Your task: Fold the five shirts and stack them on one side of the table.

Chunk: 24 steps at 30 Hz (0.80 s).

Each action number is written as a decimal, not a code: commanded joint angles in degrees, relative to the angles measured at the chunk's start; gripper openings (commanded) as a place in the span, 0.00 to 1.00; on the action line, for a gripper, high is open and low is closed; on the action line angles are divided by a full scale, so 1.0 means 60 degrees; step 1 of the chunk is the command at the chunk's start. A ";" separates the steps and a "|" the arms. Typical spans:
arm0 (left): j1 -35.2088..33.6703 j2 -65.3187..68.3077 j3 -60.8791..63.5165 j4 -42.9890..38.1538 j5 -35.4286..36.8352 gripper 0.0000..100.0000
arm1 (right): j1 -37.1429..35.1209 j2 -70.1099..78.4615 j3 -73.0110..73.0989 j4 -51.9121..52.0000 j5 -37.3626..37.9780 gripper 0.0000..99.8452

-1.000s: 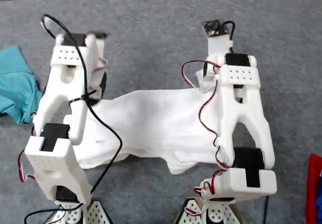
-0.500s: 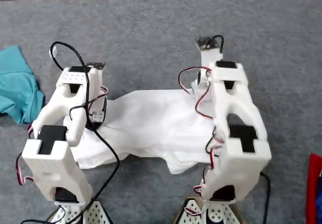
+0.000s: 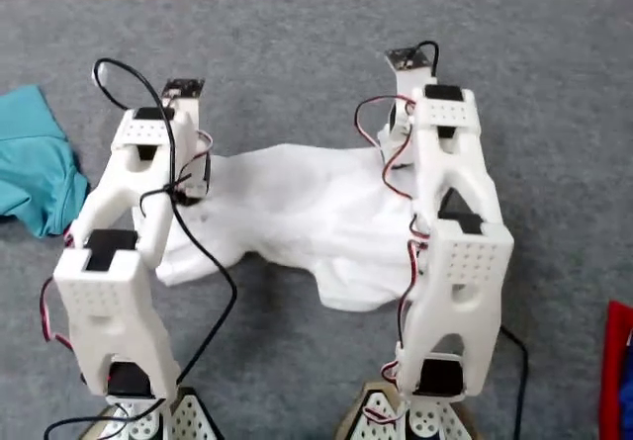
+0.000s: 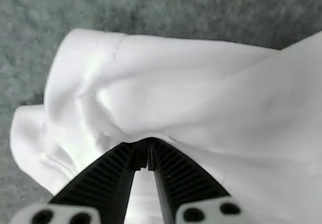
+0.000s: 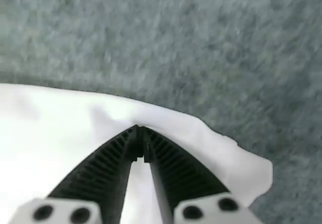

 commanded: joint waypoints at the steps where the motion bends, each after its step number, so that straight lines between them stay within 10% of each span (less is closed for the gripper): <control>1: -0.0396 0.0989 -0.2418 0.0498 0.0044 0.02 | 0.0330 0.0652 -0.1824 0.0410 -0.0029 0.00; 24: -0.0645 0.3700 -1.1619 0.5480 0.0000 0.02 | 0.0286 0.2234 -1.0557 0.5509 0.1509 0.14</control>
